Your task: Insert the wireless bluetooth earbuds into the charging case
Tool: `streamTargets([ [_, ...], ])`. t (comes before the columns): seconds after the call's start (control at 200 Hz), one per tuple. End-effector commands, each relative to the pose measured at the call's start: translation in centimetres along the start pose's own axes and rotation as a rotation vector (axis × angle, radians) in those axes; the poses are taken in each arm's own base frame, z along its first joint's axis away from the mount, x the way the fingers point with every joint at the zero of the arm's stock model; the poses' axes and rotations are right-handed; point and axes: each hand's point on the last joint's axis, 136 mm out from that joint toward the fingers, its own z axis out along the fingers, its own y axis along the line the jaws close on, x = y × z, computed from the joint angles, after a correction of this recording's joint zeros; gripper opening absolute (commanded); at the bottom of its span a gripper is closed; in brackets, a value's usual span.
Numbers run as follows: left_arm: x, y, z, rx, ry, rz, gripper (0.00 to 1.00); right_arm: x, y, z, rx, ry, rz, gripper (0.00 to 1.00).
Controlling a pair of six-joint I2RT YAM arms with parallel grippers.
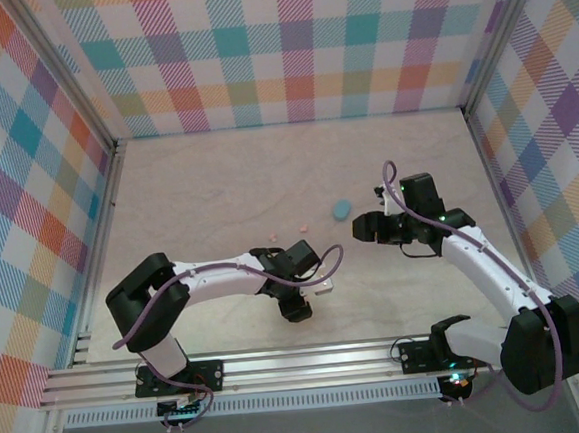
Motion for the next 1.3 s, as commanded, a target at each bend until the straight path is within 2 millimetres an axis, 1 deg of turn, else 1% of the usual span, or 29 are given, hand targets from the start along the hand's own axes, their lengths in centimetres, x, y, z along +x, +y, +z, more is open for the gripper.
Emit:
streamTargets([
  [0.0,0.4,-0.7,0.1,0.018,0.031,0.032,0.60,-0.2,0.3,0.3,-0.022,-0.007,0.038,0.52],
  [0.075,0.2,-0.8,0.0,0.022,0.016,0.037,0.58,-0.2,0.3,0.6,-0.037,-0.002,0.076,0.52],
  [0.16,0.0,-0.8,0.0,0.025,0.001,0.039,0.53,-0.1,0.2,1.0,-0.059,0.006,0.123,0.52],
  [0.275,-0.5,-0.8,-0.2,0.023,-0.024,0.041,0.51,0.4,0.1,1.5,-0.091,0.019,0.177,0.52],
  [0.325,-0.7,-0.8,-0.2,0.022,-0.034,0.043,0.48,0.6,0.0,1.6,-0.101,0.027,0.194,0.52],
  [0.475,-1.9,-0.4,-0.9,0.009,-0.076,0.049,0.47,1.6,0.4,1.9,-0.145,0.069,0.228,0.52],
  [0.695,-4.0,0.4,-2.9,-0.016,-0.164,0.047,0.46,3.4,0.2,2.4,-0.181,0.120,0.290,0.52],
  [0.795,-5.1,0.8,-4.0,-0.030,-0.211,0.048,0.46,3.8,0.4,2.6,-0.211,0.134,0.313,0.52],
  [1.04,-7.6,1.7,-6.8,-0.052,-0.313,0.051,0.47,3.9,1.5,2.9,-0.293,0.174,0.356,0.52],
  [1.295,-10.0,2.1,-8.7,-0.058,-0.388,0.063,0.47,3.6,2.7,2.5,-0.350,0.192,0.358,0.52],
])
